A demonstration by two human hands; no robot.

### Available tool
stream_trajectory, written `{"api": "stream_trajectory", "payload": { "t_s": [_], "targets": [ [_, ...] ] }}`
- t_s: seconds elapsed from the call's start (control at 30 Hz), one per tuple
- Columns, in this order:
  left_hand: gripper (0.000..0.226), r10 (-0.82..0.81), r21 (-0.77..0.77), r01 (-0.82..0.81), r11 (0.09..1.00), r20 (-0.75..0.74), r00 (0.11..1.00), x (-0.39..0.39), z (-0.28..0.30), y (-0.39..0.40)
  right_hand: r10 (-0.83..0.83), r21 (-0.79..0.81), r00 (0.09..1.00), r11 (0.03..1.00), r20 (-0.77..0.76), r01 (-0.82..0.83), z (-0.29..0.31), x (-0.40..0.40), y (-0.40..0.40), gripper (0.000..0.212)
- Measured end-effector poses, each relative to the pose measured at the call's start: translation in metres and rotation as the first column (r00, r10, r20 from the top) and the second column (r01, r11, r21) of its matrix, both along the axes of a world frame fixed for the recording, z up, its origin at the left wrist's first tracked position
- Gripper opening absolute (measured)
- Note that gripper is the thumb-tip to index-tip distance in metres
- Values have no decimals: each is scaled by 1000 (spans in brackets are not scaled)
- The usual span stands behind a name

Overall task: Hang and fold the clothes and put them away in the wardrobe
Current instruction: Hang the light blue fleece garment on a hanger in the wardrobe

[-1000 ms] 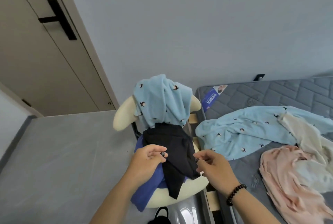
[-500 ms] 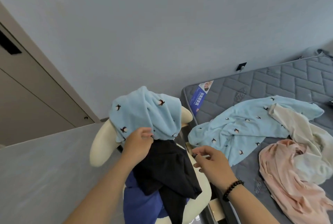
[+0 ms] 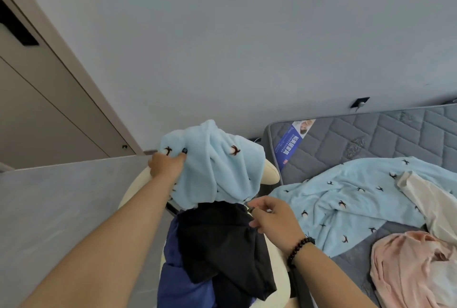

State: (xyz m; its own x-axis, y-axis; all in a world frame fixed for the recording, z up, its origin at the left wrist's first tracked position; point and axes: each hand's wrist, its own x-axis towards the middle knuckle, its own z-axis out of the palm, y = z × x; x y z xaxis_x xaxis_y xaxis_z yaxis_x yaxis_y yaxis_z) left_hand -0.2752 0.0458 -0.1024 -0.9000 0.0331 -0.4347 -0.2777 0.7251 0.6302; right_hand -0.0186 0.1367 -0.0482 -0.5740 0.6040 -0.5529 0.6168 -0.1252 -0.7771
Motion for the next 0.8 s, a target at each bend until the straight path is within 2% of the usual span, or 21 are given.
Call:
{"api": "stream_trajectory", "payload": {
  "t_s": [0.1, 0.17, 0.27, 0.37, 0.5, 0.53, 0.63, 0.67, 0.73, 0.8],
  "targets": [
    [26, 12, 71, -4, 997, -114, 993, 2, -2, -6, 52, -27, 999, 998, 7, -52, -6, -12, 3, 17],
    [14, 74, 183, -44, 982, -156, 985, 11, 7, -7, 87, -48, 996, 995, 6, -86, -9, -19, 5, 16],
    [16, 99, 388, -29, 921, -161, 982, 37, 25, -13, 83, -94, 996, 992, -17, -85, -8, -27, 8, 14],
    [18, -17, 463, 124, 878, -229, 973, 79, 51, -22, -26, -213, 998, 977, -66, 11, -4, -39, 12, 14],
    [22, -214, 541, 345, 767, -290, 933, 127, 82, -40, -226, -401, 963, 903, -144, 152, 10, -56, 13, 56],
    [24, -280, 526, 413, 743, -316, 906, 135, 85, -45, -234, -433, 958, 890, -166, 142, 15, -57, 13, 59],
    [35, -396, 502, 555, 663, -394, 830, 160, 86, -59, -177, -522, 953, 852, -244, 25, 27, -55, 5, 40],
    [37, -418, 512, 565, 646, -383, 824, 168, 85, -65, -141, -487, 959, 874, -246, 3, 29, -53, -1, 36],
    [34, -463, 547, 553, 628, -309, 831, 180, 82, -81, -93, -317, 975, 948, -200, 26, 29, -47, -11, 28],
    [23, -501, 642, 466, 609, -144, 854, 190, 83, -101, -81, -235, 980, 971, -184, 36, 31, -38, -20, 30]
  ]
}}
